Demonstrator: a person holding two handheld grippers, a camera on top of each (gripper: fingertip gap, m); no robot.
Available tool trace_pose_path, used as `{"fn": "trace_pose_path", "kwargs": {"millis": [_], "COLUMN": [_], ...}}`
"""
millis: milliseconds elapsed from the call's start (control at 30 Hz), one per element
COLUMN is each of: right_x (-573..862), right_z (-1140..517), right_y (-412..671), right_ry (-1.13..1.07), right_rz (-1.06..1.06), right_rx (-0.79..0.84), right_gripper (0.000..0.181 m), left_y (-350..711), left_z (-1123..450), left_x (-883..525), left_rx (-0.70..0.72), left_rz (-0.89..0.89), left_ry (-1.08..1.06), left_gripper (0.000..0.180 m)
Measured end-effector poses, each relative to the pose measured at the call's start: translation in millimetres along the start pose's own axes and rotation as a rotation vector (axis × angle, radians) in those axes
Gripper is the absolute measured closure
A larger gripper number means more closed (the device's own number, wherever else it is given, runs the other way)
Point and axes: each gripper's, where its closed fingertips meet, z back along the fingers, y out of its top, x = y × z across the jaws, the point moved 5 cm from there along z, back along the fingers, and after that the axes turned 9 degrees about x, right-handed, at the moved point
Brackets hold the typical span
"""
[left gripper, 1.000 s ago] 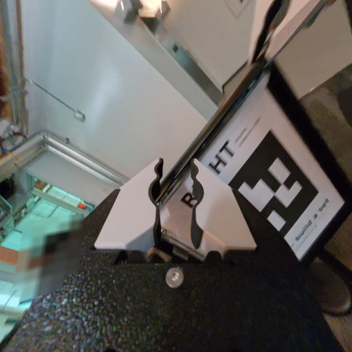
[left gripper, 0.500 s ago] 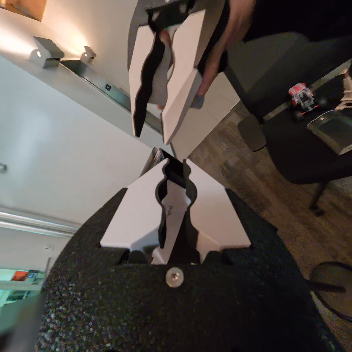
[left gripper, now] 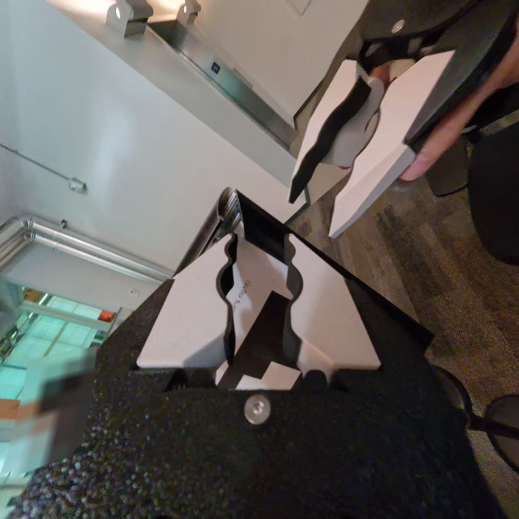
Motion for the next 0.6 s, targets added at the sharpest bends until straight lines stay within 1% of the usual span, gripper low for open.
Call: {"fn": "trace_pose_path", "kwargs": {"millis": [167, 233, 333, 400, 467, 600], "right_x": [-3, -5, -8, -12, -16, -19], "right_z": [1, 1, 1, 1, 0, -4], "right_y": [-10, -12, -14, -17, -21, -24], "right_ry": [0.001, 0.001, 0.011, 0.011, 0.002, -0.065], "right_rz": [-0.027, -0.030, -0.027, -0.012, 0.001, -0.023], "right_rx": [-0.009, -0.016, -0.029, -0.051, -0.068, -0.053], "right_gripper": [0.129, 0.130, 0.133, 0.134, 0.134, 0.133], "left_y": [4, 3, 0, -1, -1, 4], "left_z": [-1, -2, -4, -6, -10, -18], "left_x": [1, 1, -1, -4, -4, -7], "left_rx": [0.073, 0.078, 0.085, 0.065, 0.036, -0.028], "left_rz": [0.047, 0.064, 0.065, 0.039, 0.020, 0.075], "left_ry": [-0.058, -0.082, -0.131, -0.167, -0.208, -0.310], "left_gripper": [0.148, 0.150, 0.148, 0.151, 0.151, 0.158]}}
